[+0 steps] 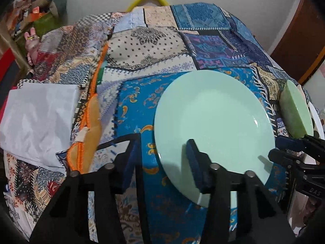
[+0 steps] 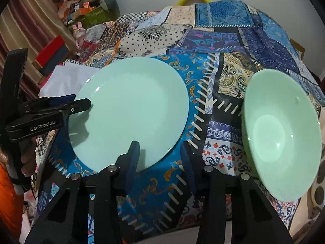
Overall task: Organize plates and bowls
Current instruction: 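Lift the mint green plate with the left tool toward the white plate, then lower the mint green plate onto the white plate with the left tool, then open the left tool and withdraw it from the plate stack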
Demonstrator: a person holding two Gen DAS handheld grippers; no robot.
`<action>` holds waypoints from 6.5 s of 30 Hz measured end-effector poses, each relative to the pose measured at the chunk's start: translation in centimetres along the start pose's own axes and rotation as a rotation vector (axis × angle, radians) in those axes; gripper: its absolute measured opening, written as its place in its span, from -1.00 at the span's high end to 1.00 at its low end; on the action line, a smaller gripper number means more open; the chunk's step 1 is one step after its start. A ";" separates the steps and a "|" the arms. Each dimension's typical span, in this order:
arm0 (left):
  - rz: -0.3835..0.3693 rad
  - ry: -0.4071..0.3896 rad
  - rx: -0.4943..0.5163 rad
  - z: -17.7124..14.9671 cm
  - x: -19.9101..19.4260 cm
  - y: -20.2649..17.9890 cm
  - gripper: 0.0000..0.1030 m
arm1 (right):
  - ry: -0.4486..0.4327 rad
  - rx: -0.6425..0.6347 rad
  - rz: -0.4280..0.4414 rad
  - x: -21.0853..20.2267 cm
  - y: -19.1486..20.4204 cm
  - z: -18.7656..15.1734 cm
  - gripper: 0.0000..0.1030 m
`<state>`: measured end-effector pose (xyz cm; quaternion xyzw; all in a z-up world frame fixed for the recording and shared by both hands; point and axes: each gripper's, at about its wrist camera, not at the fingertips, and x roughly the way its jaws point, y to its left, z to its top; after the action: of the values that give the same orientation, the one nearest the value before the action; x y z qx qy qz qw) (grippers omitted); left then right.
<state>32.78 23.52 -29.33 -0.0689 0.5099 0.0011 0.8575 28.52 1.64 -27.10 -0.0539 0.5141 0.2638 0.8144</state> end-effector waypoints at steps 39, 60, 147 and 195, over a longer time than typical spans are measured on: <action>-0.052 0.028 0.025 -4.1 -3.8 -2.4 0.15 | 0.004 0.074 0.107 -0.8 -0.8 -1.2 0.48; -0.065 -0.076 0.012 -6.7 -11.3 -6.7 0.16 | -0.124 0.067 0.137 -7.9 -1.5 -4.2 0.51; -0.188 -0.004 0.131 -13.6 -11.3 -20.4 0.22 | -0.139 0.235 0.075 -15.1 -10.4 -16.6 0.51; -0.072 -0.043 0.144 -12.6 -12.0 -20.9 0.02 | -0.237 0.158 -0.072 -17.7 -9.8 -15.8 0.31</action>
<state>17.52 2.11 -22.26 -0.0254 0.4874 -0.0649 0.8704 14.59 -19.02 -20.90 0.0236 0.4313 0.1975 0.8800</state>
